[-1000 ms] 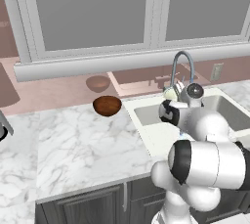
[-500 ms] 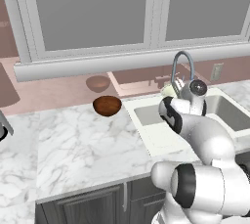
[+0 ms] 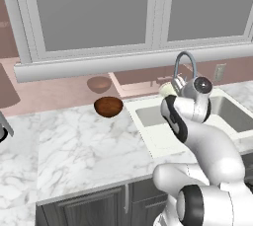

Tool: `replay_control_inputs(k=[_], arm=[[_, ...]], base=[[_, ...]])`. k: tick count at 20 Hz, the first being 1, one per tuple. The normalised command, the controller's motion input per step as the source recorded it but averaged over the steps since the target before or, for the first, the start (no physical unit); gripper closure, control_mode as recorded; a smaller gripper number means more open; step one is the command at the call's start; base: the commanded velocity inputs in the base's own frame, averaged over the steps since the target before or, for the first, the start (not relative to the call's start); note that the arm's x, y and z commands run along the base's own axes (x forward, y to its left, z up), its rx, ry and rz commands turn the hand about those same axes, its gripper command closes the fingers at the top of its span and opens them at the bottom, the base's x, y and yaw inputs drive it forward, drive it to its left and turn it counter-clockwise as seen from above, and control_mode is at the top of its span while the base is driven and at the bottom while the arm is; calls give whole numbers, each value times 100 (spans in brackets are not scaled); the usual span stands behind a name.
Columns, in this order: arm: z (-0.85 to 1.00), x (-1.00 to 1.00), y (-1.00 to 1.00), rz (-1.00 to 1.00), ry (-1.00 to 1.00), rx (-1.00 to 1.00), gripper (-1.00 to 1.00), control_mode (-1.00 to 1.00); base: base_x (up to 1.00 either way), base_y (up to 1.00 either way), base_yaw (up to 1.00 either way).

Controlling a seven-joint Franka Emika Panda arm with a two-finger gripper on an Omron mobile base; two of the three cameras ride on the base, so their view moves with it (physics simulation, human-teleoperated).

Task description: Rinse each bowl for a few seconds and place them down in the sink or on the counter.

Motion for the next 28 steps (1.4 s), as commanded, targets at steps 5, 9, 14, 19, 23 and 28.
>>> replay_control_inputs(k=[5, 9, 14, 19, 23, 28], arm=[[21, -12, 22, 10, 4, 0, 100, -100], [9, -18, 26, 11, 4, 0, 100, -100], [0, -14, 30, 12, 1, 0, 100, -100], [0, -10, 33, 14, 0, 0, 100, -100], [0, -7, 31, 16, 0, 0, 100, -100], [0, -11, 31, 17, 0, 0, 100, -100]], base=[[0, 0, 0], [0, 0, 0], [0, 0, 0], [0, 0, 0], [0, 0, 0], [0, 0, 0]])
